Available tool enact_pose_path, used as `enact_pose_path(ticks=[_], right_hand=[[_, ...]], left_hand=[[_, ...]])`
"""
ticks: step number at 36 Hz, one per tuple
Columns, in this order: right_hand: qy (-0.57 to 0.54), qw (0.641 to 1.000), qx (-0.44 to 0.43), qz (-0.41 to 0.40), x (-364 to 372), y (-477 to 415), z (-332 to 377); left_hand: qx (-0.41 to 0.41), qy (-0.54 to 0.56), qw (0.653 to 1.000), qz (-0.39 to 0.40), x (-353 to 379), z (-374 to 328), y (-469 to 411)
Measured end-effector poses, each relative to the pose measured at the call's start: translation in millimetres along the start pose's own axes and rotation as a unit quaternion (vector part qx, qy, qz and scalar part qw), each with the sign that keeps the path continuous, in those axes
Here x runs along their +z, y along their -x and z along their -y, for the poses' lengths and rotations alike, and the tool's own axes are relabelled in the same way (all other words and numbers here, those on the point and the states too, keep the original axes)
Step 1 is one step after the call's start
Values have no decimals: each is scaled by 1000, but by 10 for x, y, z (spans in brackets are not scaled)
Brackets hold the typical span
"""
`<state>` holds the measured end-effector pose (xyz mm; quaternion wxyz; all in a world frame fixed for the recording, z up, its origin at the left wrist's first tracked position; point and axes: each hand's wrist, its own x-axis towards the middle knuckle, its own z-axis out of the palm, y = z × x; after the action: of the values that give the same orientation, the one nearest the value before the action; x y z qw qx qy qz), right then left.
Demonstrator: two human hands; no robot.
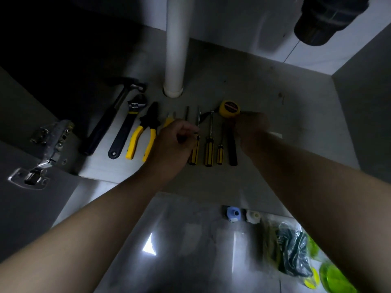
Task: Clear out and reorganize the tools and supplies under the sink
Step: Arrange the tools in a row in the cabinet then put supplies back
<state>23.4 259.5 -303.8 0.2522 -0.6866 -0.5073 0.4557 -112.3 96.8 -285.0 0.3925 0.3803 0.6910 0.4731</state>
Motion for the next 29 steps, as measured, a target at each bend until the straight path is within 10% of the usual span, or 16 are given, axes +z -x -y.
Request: enact_pose_path(ticks=[16,29], right_hand=[[-5,990,-124,-66,-496,540,-356],[254,940,-159,161,-1271,1559,-1323]], left_hand=[[103,-35,993,52,239,68,269],[135,-189,928,293,840,637,1124]])
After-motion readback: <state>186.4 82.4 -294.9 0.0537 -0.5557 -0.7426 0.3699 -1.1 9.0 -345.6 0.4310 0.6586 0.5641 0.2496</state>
